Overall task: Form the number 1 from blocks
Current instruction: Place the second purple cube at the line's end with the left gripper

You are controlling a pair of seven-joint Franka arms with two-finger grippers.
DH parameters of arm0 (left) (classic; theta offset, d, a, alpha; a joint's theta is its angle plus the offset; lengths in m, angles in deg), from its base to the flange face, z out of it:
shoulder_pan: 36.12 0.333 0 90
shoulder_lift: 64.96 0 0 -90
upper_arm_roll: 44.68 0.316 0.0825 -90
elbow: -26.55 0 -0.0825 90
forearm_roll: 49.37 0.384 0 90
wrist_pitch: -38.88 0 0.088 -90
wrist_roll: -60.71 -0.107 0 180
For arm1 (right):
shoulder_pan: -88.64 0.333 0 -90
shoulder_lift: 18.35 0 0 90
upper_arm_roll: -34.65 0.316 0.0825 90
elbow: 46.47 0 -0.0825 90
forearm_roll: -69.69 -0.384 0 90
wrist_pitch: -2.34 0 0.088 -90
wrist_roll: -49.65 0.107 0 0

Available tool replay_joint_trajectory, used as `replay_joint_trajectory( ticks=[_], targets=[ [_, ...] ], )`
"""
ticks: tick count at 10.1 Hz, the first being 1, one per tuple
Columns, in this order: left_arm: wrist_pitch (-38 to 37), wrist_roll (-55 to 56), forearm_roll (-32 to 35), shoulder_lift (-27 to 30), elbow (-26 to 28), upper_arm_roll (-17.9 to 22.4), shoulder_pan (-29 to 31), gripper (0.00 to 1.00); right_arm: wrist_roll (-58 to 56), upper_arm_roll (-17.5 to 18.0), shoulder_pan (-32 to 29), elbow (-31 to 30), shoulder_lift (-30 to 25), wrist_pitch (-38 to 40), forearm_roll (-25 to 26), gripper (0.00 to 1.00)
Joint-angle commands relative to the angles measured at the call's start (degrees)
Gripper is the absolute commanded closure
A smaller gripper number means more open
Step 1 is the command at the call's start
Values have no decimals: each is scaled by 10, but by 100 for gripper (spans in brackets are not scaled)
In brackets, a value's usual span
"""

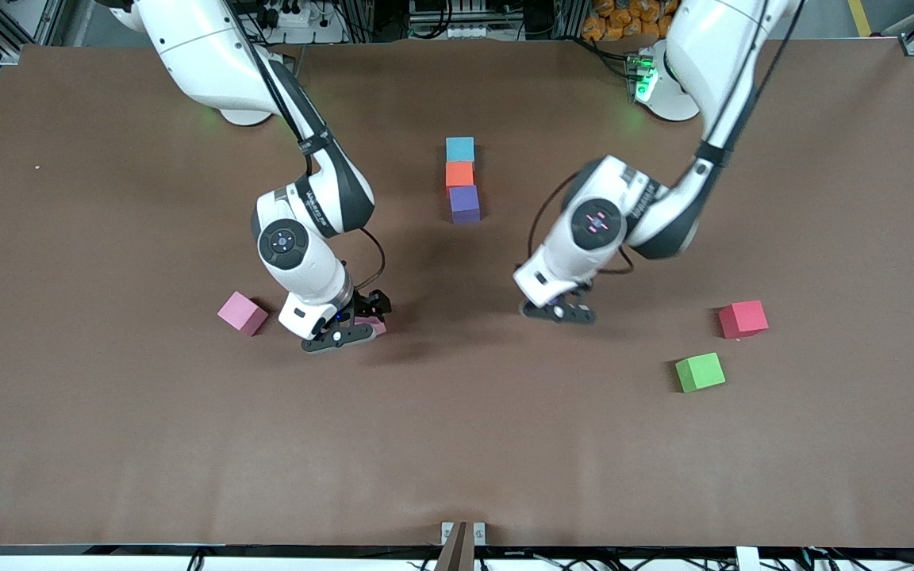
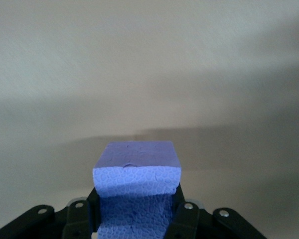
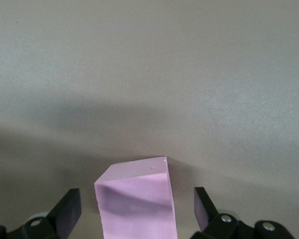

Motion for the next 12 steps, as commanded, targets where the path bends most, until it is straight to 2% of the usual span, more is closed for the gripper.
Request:
replay_joint_trajectory(
  ticks=[1,7,12],
  targets=[
    [-1,60,-40,22,30,6,-49,100,-8,0,2,11,10,0,-2,0],
    [30,110,-89,-4,29,9,-119,100,-9,0,8,8,23,-10,-1,0],
    [58,112,-106,-26,25,14,-147,100,-14,0,10,-7,29,-18,0,0]
  ],
)
